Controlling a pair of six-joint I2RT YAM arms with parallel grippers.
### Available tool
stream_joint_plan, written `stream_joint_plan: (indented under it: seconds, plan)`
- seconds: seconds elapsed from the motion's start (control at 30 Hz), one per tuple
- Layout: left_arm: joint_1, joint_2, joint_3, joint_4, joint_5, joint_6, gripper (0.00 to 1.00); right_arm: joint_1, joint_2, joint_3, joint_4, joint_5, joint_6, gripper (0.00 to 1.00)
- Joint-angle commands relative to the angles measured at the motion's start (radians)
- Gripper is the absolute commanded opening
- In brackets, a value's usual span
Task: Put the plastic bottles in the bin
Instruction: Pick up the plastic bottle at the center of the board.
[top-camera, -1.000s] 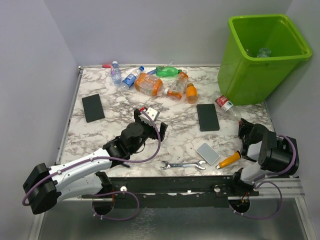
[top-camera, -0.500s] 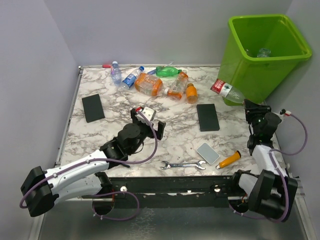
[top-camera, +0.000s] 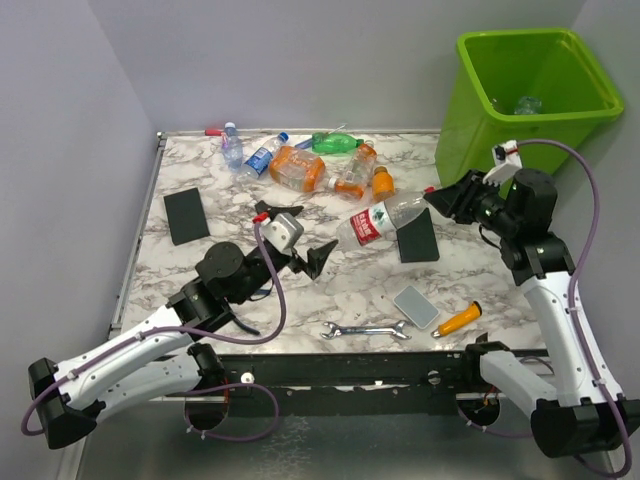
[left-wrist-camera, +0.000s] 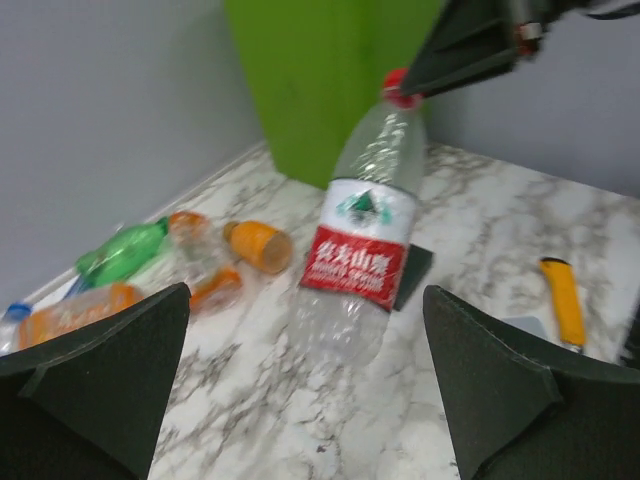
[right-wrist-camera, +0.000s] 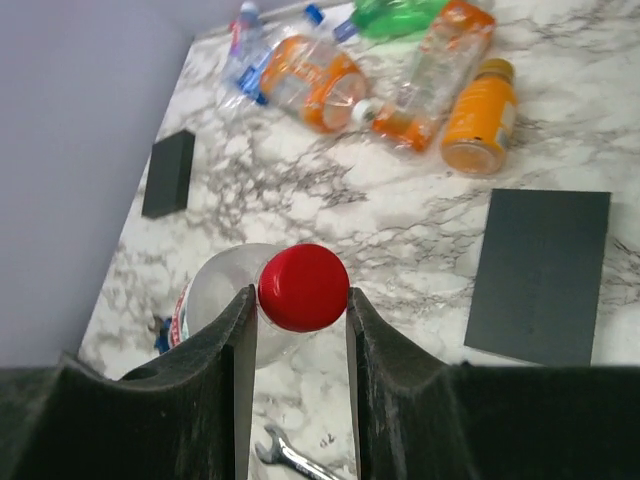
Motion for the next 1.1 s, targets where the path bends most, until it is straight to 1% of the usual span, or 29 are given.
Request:
stream_joint_plan:
  seconds: [0.0,0.1,0.17,0.23,0.37,0.57,0.7,0.8,0.93,1.07]
  plan:
    - [-0.003,0.039,0.143,-0.211,0.548,0.088,0.99,0.125,0.045,0.172,-0.329,-0.076,-0.242,0.0]
    - [0.0,0.117,0.247,-0.324,0.669,0.067,0.99,0.256,0.066,0.239,-0.353,-0.058,-0.265,0.0]
    - [0.006,0.186,0.289,-0.387,0.719,0.049,0.99,0.365,0.078,0.268,-0.35,-0.002,-0.287,0.0]
    - [0.016,0.251,0.334,-0.43,0.767,0.036,0.99,0.435,0.093,0.29,-0.345,0.065,-0.308,0.0]
    - [0.033,0.315,0.371,-0.434,0.808,-0.008,0.99,0.475,0.118,0.316,-0.334,0.089,-0.336,0.0]
    - [0.06,0.325,0.356,-0.425,0.754,-0.04,0.99,0.484,0.101,0.343,-0.315,0.104,-0.386,0.0]
    - [0.091,0.308,0.313,-0.357,0.713,-0.088,0.99,0.484,0.093,0.341,-0.301,0.116,-0.408,0.0]
    - [0.132,0.302,0.285,-0.273,0.717,-0.184,0.99,0.484,0.063,0.301,-0.24,0.139,-0.41,0.0]
    - [0.202,0.301,0.23,-0.075,0.795,-0.36,0.99,0.484,-0.007,0.234,-0.125,0.156,-0.415,0.0]
    - [0.213,0.349,0.222,0.004,0.87,-0.437,0.99,0.483,-0.025,0.222,-0.079,0.146,-0.418,0.0]
